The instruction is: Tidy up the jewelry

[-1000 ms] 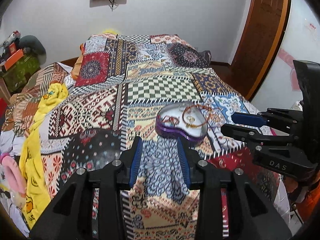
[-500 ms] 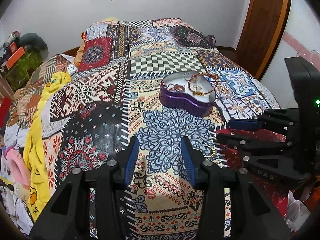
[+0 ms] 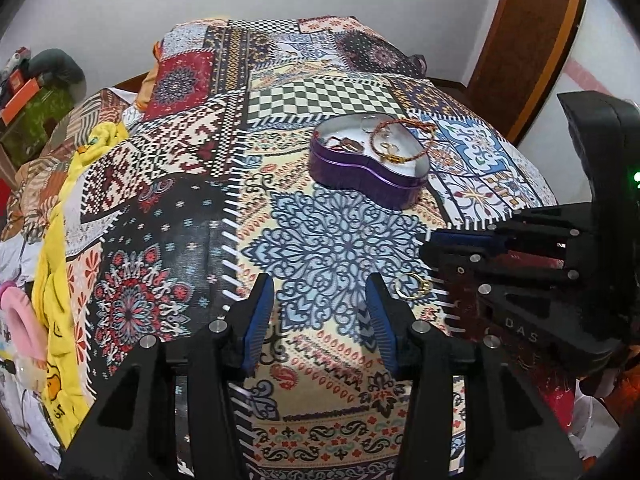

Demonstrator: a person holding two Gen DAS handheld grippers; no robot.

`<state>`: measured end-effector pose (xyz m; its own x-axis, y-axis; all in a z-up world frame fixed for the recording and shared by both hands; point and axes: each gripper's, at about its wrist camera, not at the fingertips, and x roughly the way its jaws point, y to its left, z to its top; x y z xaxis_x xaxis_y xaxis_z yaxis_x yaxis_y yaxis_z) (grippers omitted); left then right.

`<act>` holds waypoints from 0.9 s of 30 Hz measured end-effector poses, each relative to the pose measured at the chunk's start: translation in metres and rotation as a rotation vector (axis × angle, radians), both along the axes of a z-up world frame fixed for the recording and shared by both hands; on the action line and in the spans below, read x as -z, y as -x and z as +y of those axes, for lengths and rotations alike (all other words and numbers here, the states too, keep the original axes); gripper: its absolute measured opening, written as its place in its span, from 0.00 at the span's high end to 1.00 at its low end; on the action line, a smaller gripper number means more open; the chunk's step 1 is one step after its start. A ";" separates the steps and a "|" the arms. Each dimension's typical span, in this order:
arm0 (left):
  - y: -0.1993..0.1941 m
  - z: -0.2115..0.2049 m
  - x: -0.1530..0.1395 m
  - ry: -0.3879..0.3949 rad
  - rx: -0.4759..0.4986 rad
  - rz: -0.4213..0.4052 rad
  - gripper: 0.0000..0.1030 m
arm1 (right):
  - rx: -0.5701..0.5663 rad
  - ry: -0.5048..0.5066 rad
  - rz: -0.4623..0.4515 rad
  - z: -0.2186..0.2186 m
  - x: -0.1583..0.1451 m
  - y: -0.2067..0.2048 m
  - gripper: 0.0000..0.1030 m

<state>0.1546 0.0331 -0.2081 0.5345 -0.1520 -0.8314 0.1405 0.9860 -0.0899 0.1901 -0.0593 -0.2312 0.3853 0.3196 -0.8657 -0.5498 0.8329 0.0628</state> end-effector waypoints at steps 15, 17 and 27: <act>-0.009 -0.048 0.017 0.054 0.124 0.083 0.55 | 0.085 -0.060 -0.013 -0.041 -0.012 0.005 0.91; -0.013 -0.047 0.021 0.079 0.110 0.098 0.55 | 0.091 -0.066 -0.014 -0.044 -0.013 0.005 0.91; -0.015 -0.040 0.022 0.133 0.092 0.088 0.76 | 0.093 -0.098 -0.027 -0.049 -0.020 0.006 0.91</act>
<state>0.1697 -0.0073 -0.2302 0.4390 -0.3088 -0.8438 0.2151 0.9479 -0.2350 0.1837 -0.1087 -0.2107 0.4401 0.3641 -0.8208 -0.4732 0.8709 0.1326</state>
